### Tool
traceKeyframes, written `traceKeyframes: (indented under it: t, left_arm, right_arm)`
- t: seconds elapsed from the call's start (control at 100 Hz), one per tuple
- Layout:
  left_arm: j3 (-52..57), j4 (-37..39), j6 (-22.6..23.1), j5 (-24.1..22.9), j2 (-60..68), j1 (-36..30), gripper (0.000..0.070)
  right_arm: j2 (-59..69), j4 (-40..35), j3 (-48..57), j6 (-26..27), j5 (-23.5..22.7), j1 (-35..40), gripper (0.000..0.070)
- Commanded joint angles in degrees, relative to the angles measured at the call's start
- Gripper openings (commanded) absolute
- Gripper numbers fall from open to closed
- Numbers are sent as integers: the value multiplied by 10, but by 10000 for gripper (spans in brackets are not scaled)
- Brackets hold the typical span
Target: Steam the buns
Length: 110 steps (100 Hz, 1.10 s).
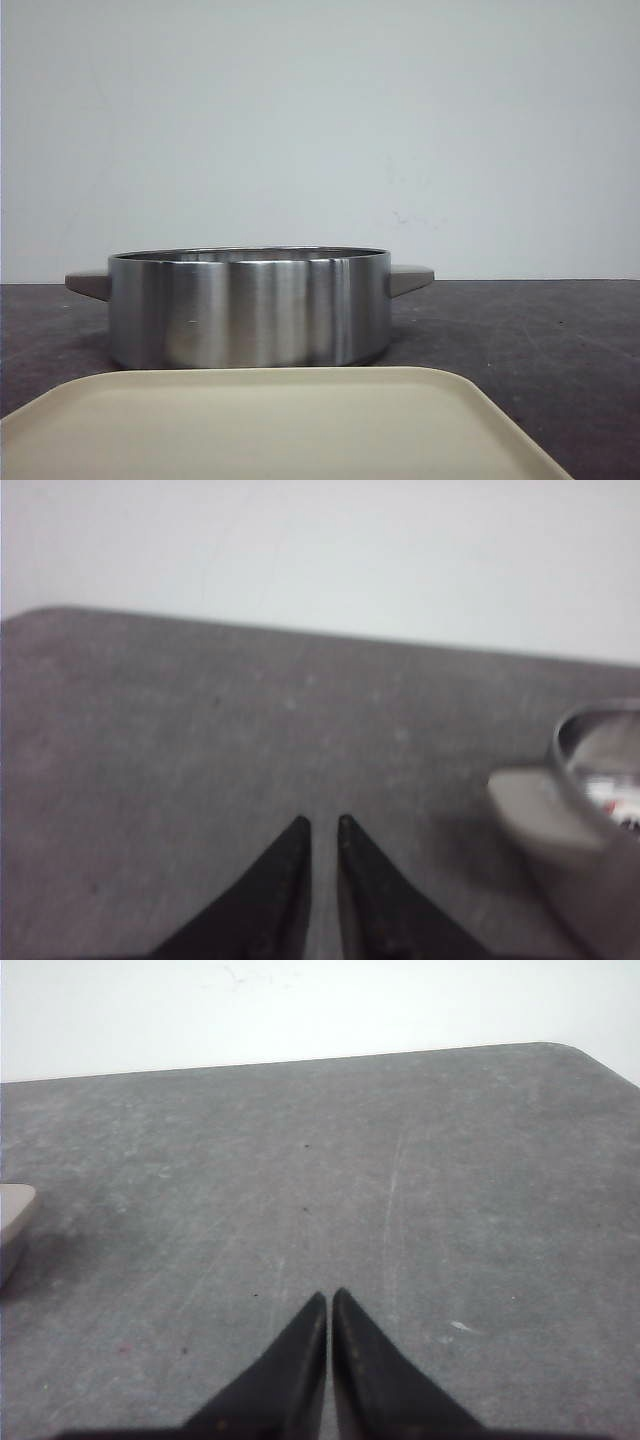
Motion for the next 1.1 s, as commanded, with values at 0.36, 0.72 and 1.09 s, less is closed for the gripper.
traceKeyframes:
  t: [0.36, 0.72, 1.09]
  left_arm:
    - [-11, -33, 35, 4, 0, 28, 0]
    - [-10, -30, 34, 3, 1, 28, 0]
    - [-10, -30, 34, 3, 1, 28, 0]
  right_arm:
    - [-1, 6, -1, 4, 1, 0, 5]
    - [-1, 6, -1, 4, 1, 0, 4]
    - [-1, 6, -1, 4, 1, 0, 5]
